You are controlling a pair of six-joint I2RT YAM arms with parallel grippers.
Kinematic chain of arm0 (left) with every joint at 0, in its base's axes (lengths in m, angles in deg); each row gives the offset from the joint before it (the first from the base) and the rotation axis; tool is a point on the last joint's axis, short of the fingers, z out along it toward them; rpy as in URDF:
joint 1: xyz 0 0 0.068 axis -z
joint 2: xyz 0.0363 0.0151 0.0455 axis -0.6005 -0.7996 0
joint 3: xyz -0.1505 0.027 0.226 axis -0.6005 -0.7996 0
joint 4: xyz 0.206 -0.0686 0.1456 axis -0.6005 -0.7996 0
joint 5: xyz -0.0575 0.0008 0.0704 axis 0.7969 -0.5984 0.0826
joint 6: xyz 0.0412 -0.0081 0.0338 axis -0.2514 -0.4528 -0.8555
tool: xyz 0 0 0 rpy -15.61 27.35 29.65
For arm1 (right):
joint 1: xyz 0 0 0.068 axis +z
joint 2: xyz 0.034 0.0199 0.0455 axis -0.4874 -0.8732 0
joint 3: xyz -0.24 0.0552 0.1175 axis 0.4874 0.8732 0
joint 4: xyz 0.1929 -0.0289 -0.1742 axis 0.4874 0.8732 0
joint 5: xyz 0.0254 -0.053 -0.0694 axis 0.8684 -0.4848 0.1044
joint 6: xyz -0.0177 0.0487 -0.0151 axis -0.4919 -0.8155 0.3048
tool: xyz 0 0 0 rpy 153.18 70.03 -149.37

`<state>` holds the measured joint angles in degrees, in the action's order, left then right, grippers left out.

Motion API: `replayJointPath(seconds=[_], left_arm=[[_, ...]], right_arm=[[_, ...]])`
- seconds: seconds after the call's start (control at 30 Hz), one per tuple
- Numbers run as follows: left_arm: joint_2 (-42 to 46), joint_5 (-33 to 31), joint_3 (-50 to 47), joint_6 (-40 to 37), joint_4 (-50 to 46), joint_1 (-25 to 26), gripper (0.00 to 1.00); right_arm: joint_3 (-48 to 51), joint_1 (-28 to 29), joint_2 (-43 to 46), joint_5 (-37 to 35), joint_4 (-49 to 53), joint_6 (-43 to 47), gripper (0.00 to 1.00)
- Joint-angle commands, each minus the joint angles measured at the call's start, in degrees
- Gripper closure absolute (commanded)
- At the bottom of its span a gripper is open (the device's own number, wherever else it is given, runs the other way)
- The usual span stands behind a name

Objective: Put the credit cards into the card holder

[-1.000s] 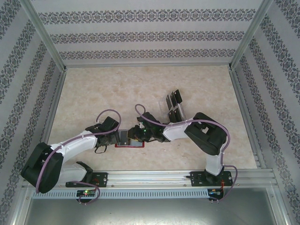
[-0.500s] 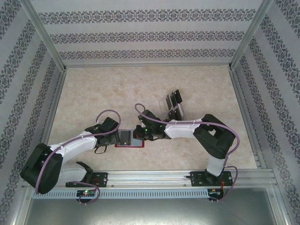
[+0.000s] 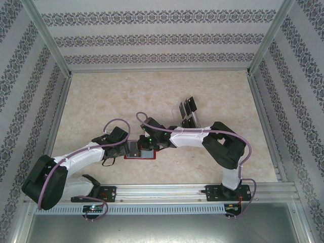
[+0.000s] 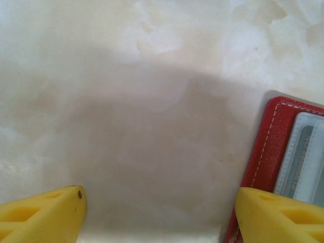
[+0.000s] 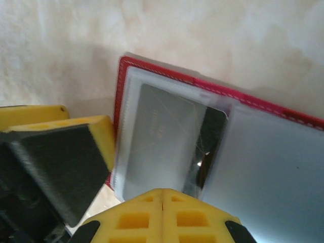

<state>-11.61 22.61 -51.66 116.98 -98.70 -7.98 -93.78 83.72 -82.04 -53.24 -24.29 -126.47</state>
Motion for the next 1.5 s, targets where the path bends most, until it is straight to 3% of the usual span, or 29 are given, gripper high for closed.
replayJointPath(seconds=[0.0, 0.47, 1.47], left_arm=[[-1.1, 2.6, -2.2, 1.0, 2.8, 1.0, 0.22], [-1.3, 2.6, -2.2, 0.9, 3.0, 1.0, 0.22], [-1.9, 3.8, -2.8, 1.0, 4.6, 1.0, 0.22]], right_arm=[[0.1, 0.2, -1.0, -0.6, 1.9, 1.3, 1.00], [3.2, -0.4, -0.6, -2.3, 1.8, 1.1, 1.00], [-5.7, 1.0, -7.4, 2.1, 3.3, 2.1, 1.00]])
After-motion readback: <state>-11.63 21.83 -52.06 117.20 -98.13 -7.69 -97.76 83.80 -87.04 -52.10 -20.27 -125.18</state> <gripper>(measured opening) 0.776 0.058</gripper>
